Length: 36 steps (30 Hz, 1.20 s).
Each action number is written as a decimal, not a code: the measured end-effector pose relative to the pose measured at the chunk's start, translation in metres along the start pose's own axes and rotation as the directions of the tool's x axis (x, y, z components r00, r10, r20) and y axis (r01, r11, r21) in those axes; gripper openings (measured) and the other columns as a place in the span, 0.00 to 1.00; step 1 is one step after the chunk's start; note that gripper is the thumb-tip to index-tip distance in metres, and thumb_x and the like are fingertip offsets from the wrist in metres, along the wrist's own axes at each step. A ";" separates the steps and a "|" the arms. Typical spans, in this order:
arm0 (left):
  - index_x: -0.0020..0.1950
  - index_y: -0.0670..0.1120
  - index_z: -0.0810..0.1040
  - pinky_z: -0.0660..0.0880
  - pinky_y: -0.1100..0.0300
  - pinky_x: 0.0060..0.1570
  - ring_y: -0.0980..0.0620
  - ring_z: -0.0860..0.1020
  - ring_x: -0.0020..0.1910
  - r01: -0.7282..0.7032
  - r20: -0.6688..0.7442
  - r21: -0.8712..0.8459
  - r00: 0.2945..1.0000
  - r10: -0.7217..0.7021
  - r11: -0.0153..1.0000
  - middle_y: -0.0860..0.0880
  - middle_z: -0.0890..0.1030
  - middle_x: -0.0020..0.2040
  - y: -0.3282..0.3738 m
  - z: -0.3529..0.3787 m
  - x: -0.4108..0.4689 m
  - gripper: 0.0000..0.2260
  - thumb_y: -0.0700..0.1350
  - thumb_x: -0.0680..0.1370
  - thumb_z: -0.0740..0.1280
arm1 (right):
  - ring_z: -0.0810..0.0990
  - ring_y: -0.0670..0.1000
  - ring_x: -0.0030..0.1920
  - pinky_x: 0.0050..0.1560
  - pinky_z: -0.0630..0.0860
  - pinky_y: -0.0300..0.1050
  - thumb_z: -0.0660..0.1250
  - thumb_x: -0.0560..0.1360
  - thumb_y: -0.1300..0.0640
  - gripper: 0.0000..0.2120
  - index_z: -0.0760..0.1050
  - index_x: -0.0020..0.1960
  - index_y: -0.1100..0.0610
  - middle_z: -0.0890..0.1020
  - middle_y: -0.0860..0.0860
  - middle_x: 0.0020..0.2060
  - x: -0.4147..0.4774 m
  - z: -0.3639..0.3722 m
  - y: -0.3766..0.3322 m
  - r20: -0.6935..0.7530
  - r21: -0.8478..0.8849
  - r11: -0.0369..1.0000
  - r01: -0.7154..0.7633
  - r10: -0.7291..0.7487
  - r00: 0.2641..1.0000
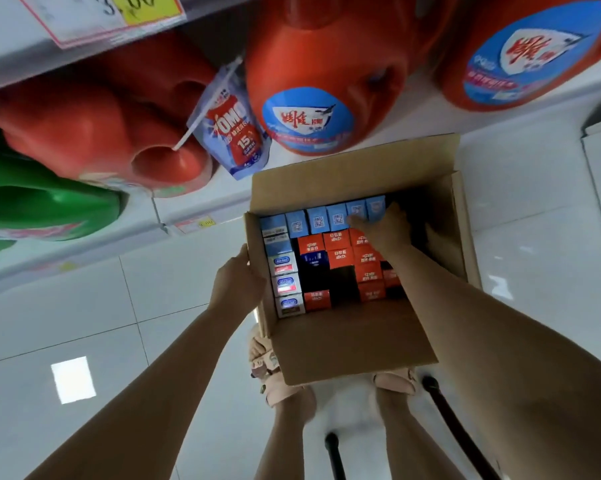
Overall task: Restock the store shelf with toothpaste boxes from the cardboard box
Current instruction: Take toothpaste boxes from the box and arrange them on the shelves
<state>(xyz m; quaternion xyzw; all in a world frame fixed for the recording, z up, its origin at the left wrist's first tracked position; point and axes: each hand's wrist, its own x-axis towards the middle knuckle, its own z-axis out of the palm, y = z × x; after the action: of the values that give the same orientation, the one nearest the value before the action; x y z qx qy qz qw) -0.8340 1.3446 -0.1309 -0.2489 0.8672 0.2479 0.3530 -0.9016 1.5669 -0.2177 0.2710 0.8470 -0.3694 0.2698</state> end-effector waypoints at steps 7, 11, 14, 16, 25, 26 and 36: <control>0.68 0.44 0.71 0.66 0.68 0.29 0.50 0.74 0.44 0.026 -0.020 -0.094 0.999 -0.028 0.995 0.44 0.80 0.56 0.000 0.006 0.001 0.18 0.37 0.78 0.58 | 0.68 0.57 0.69 0.65 0.69 0.60 0.72 0.62 0.35 0.44 0.62 0.69 0.55 0.70 0.54 0.67 0.002 0.005 0.013 -0.060 0.009 0.999 0.038 -0.037 0.998; 0.67 0.43 0.71 0.67 0.69 0.29 0.51 0.74 0.44 0.049 -0.003 -0.130 0.999 -0.050 0.990 0.46 0.80 0.54 -0.001 0.008 0.002 0.16 0.38 0.79 0.58 | 0.69 0.56 0.68 0.65 0.71 0.53 0.74 0.68 0.47 0.38 0.61 0.71 0.58 0.70 0.55 0.67 0.003 0.005 0.012 -0.196 0.068 0.997 0.049 -0.035 0.980; 0.68 0.44 0.71 0.67 0.69 0.29 0.51 0.75 0.45 0.046 -0.004 -0.140 0.999 -0.047 0.989 0.48 0.79 0.51 -0.002 0.009 0.002 0.18 0.37 0.79 0.58 | 0.68 0.57 0.68 0.63 0.69 0.51 0.75 0.68 0.53 0.39 0.59 0.71 0.60 0.69 0.57 0.67 0.009 0.004 0.008 -0.225 0.050 0.999 0.007 0.004 0.974; 0.68 0.45 0.70 0.67 0.68 0.29 0.51 0.75 0.45 0.046 0.003 -0.136 0.999 -0.046 0.990 0.48 0.79 0.51 -0.002 0.009 0.002 0.18 0.37 0.78 0.58 | 0.70 0.57 0.67 0.62 0.71 0.51 0.76 0.67 0.53 0.38 0.60 0.70 0.60 0.70 0.57 0.66 0.009 0.002 0.005 -0.198 0.044 0.999 0.007 0.002 0.980; 0.66 0.36 0.71 0.71 0.53 0.52 0.42 0.75 0.54 0.220 -0.023 -0.258 0.972 -0.234 0.941 0.40 0.77 0.57 0.015 -0.013 -0.037 0.16 0.40 0.79 0.61 | 0.76 0.56 0.58 0.45 0.71 0.44 0.78 0.64 0.49 0.39 0.62 0.66 0.60 0.73 0.57 0.60 -0.052 -0.038 -0.038 -0.213 -0.039 0.991 0.127 -0.132 0.968; 0.65 0.36 0.73 0.71 0.54 0.51 0.45 0.75 0.51 0.201 -0.037 -0.330 0.974 -0.225 0.922 0.42 0.77 0.54 0.021 -0.018 -0.047 0.15 0.39 0.79 0.61 | 0.76 0.56 0.58 0.44 0.71 0.44 0.78 0.64 0.48 0.40 0.61 0.66 0.60 0.73 0.57 0.61 -0.064 -0.048 -0.045 -0.205 -0.062 0.990 0.130 -0.140 0.969; 0.69 0.39 0.67 0.71 0.52 0.61 0.43 0.72 0.67 0.500 0.494 -0.845 0.866 -0.081 0.190 0.41 0.73 0.67 0.143 -0.041 -0.192 0.26 0.56 0.79 0.61 | 0.78 0.51 0.41 0.37 0.77 0.44 0.76 0.63 0.46 0.30 0.73 0.56 0.64 0.78 0.54 0.44 -0.208 -0.201 -0.086 0.017 0.301 0.946 -0.123 0.124 0.992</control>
<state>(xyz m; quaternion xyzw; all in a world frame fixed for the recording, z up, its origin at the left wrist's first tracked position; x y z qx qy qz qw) -0.8200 1.4768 0.0721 -0.5261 0.3926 0.6870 0.3117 -0.8625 1.6181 0.0767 0.3617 0.7624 -0.4763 0.2471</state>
